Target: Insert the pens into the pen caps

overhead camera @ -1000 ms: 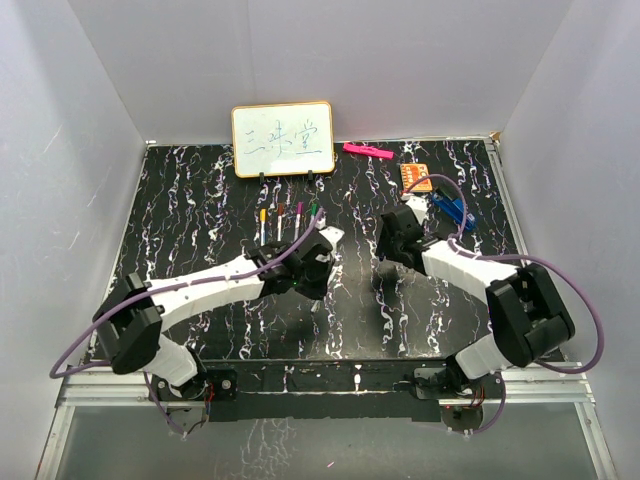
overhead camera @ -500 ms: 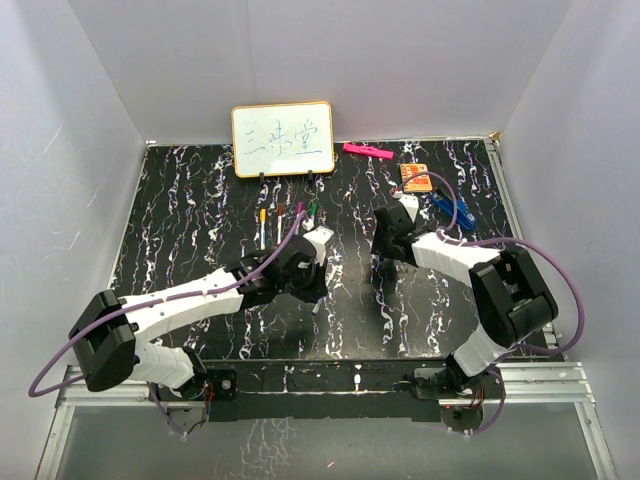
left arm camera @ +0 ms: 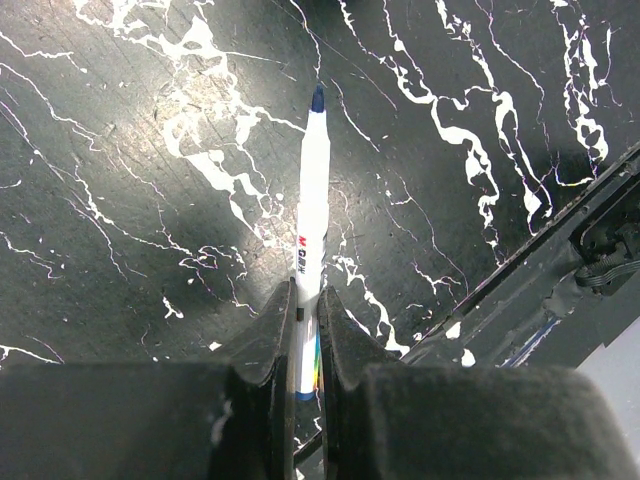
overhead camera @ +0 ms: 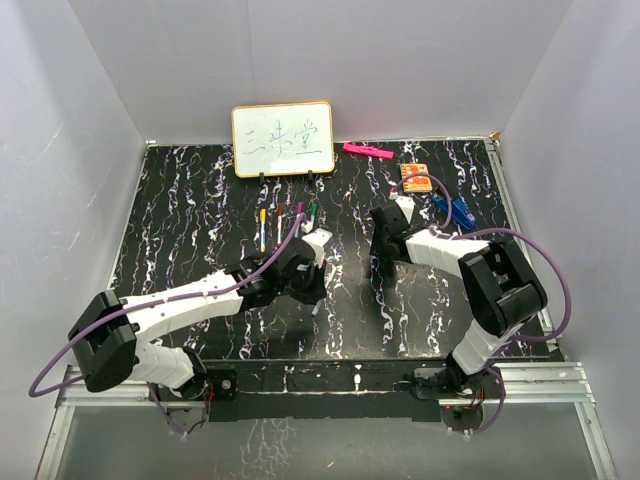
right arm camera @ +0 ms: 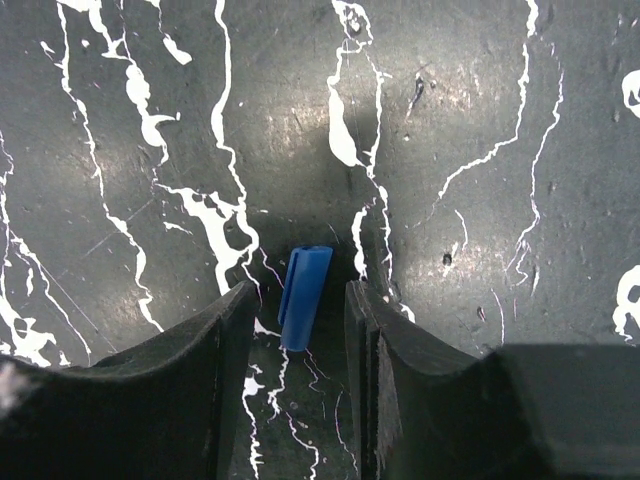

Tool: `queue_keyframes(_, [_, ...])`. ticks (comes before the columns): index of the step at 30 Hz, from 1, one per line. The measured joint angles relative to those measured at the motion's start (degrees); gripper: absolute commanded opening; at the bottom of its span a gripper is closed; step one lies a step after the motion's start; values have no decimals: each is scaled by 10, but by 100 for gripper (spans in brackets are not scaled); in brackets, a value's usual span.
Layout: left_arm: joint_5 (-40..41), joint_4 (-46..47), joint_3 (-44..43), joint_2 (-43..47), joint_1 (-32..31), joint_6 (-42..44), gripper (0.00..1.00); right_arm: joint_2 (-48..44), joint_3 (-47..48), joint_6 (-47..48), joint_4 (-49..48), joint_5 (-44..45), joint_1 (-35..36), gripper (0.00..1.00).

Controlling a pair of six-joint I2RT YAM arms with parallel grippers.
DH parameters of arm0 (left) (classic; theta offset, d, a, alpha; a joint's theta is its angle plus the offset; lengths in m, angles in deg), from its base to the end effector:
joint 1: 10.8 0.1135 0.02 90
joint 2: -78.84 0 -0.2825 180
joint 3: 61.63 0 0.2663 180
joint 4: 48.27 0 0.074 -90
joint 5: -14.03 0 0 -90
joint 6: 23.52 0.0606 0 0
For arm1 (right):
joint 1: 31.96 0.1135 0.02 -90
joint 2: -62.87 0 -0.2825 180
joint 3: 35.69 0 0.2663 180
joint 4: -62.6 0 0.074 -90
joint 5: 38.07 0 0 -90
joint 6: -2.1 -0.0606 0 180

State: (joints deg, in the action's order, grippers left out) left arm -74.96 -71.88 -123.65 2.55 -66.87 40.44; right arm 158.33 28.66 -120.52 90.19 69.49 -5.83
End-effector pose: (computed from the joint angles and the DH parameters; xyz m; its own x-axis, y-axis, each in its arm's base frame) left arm 0.1780 -0.2627 0.2397 -0.6687 0.2077 -0.7139 0.5879 0.7355 -0.3368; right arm 0.3163 0.1348 0.1445 -0.7966 0.1817 -0.5765 0.1784 0.9819 0.0629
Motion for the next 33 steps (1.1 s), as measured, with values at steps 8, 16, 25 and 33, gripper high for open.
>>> queue_keyframes(8, [0, 3, 2, 0, 0, -4, 0, 16, 12, 7, -15, 6, 0, 35])
queue_keyframes(16, [1, 3, 3, 0, 0, -9, 0, 17, 12, 8, -15, 6, 0, 24])
queue_keyframes(25, [11, 3, 3, 0, 0, -10, 0, 15, 12, 6, -9, 0, -3, 0])
queue_keyframes(33, [11, 25, 5, -1, 0, -12, 0, -6, 14, 19, 35, -19, -3, 0])
